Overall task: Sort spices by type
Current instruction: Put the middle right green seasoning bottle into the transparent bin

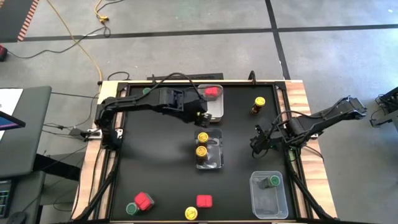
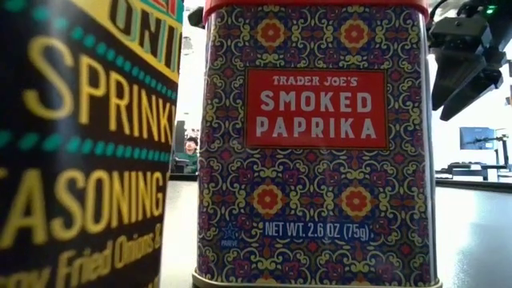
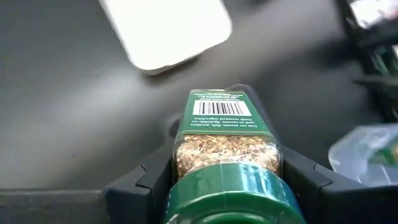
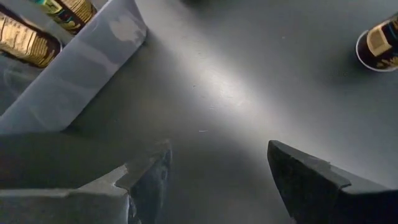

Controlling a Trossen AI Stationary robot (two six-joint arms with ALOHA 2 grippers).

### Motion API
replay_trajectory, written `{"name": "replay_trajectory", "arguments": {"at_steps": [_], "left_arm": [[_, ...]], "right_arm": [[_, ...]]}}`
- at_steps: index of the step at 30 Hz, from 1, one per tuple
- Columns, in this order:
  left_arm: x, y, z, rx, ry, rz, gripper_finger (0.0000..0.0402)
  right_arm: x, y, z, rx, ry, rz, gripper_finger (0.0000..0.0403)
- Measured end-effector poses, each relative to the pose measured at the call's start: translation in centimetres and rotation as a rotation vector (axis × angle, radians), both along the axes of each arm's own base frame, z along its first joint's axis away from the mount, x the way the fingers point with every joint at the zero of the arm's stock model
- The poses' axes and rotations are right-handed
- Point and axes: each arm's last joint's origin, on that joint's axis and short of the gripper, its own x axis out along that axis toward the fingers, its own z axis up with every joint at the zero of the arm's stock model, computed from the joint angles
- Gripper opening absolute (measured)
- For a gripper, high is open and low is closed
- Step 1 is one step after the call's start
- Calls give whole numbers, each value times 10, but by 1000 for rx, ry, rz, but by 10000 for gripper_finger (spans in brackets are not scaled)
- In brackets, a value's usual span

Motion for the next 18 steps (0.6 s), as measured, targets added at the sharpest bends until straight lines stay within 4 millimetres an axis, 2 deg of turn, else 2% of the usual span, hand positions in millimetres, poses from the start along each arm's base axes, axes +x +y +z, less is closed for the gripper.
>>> {"name": "replay_trajectory", "arguments": {"at_steps": [4, 9, 18], "left_arm": [[10, -16, 5, 17, -20, -139, 191], [21, -48, 4, 41, -26, -322, 191], [18, -111, 14, 56, -148, -527, 191]], "right_arm": [[-1, 0, 0, 20, -5, -41, 291], [-1, 0, -1, 36, -4, -63, 291], [-1, -1, -1, 35, -1, -62, 291]]}}
